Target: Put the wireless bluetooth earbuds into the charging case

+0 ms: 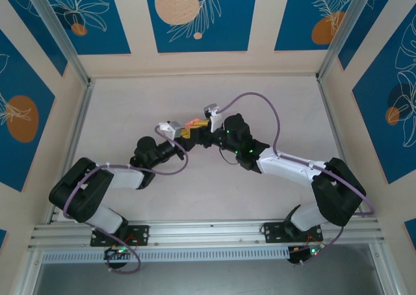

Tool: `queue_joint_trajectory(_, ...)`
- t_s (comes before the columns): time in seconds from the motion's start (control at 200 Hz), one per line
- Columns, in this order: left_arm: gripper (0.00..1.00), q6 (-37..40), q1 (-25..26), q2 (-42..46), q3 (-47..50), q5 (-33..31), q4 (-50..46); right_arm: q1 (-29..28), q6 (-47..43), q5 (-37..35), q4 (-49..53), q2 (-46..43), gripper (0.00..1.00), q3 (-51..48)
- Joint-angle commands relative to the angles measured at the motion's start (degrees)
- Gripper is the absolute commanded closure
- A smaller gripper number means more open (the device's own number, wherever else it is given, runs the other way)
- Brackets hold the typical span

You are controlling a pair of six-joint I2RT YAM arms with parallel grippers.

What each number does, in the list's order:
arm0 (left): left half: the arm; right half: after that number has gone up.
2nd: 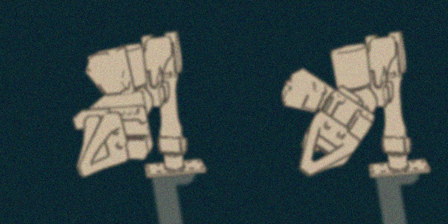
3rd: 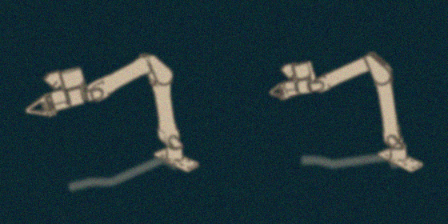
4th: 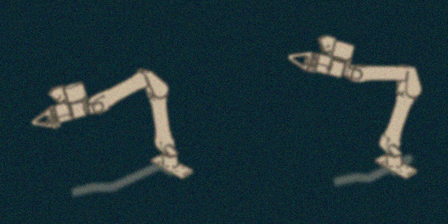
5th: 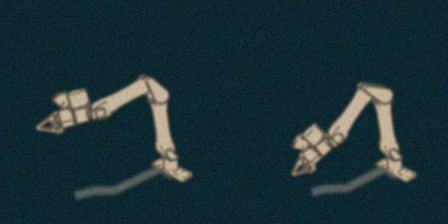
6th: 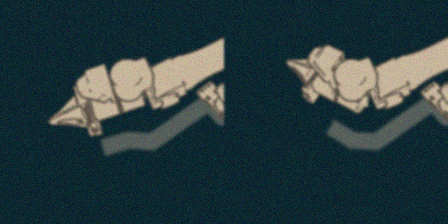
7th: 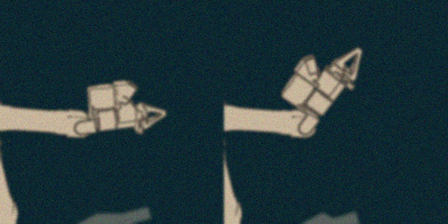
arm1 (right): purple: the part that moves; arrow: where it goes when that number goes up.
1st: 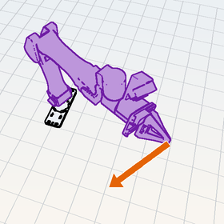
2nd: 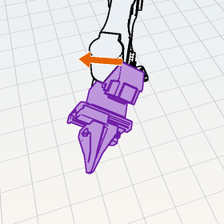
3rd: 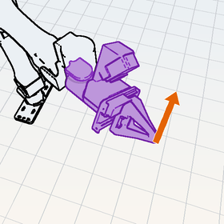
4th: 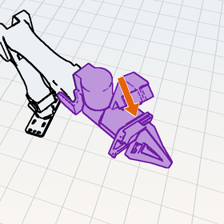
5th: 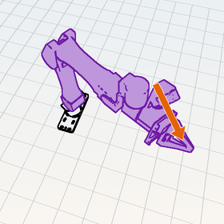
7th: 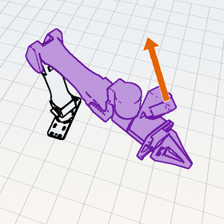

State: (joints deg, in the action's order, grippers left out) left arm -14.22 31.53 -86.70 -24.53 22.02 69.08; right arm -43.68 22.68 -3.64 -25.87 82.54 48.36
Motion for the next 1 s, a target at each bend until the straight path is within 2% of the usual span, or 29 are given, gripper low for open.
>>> queue_joint_trajectory(0.0, 1.00, 3.7, 1.2, 1.9, 0.5, 4.7, 10.9, 2.3, -0.6, -1.1, 4.6, -1.4, 0.62, -1.4)
queue_joint_trajectory(0.31, 1.00, 6.3, 1.2, -0.1, 1.5, 4.9, 11.1, 5.2, 1.0, 7.4, 7.4, -6.1, 0.61, -0.3)
queue_joint_trajectory(0.68, 1.00, 9.4, 1.2, -0.6, 2.2, 4.5, 8.8, 6.9, -1.0, 12.6, 14.7, -12.0, 0.61, 0.4)
queue_joint_trajectory(0.825, 1.00, 9.9, 1.3, -1.2, 2.2, 4.9, 8.5, 7.0, -7.2, 13.8, 20.0, -13.8, 0.59, 1.1)
queue_joint_trajectory(0.995, 1.00, 10.0, 1.2, -1.3, 2.3, 5.6, 8.2, 7.3, -23.8, 17.2, 27.2, -15.6, 0.51, 3.0)
